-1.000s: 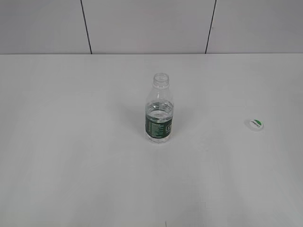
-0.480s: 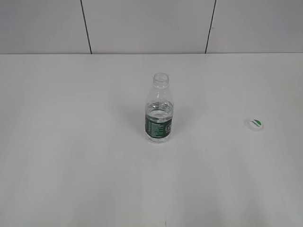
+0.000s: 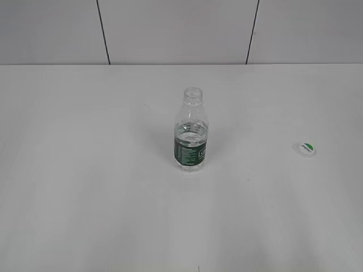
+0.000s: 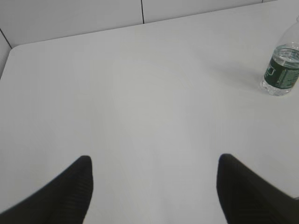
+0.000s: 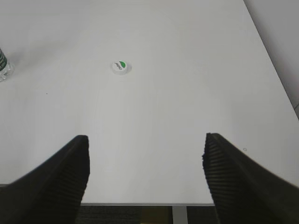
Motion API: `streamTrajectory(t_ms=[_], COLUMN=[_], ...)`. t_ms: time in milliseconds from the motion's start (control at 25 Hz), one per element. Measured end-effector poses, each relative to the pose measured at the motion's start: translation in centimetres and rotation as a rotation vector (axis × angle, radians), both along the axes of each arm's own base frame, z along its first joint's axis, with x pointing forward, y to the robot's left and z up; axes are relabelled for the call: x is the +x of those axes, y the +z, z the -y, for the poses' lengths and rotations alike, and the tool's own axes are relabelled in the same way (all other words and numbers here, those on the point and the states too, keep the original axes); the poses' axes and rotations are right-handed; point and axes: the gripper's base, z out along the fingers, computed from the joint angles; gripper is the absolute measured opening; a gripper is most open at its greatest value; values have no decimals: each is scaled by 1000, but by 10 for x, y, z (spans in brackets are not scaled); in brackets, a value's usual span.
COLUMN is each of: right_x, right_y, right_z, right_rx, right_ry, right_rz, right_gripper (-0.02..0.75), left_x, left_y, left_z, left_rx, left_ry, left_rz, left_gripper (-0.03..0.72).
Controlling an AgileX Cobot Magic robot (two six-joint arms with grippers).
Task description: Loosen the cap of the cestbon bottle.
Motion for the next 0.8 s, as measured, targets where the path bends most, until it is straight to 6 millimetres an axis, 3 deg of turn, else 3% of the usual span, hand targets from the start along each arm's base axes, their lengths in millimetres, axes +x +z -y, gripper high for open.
streamTrajectory(t_ms=[800], right_x=[0], right_y=[0], right_z=[0], right_rx=[0], right_ry=[0], right_rz=[0], right_gripper=[580], left_x=[0], left_y=[0], left_z=[0], left_rx=[0], left_ry=[0], left_rz=[0], left_gripper=[498])
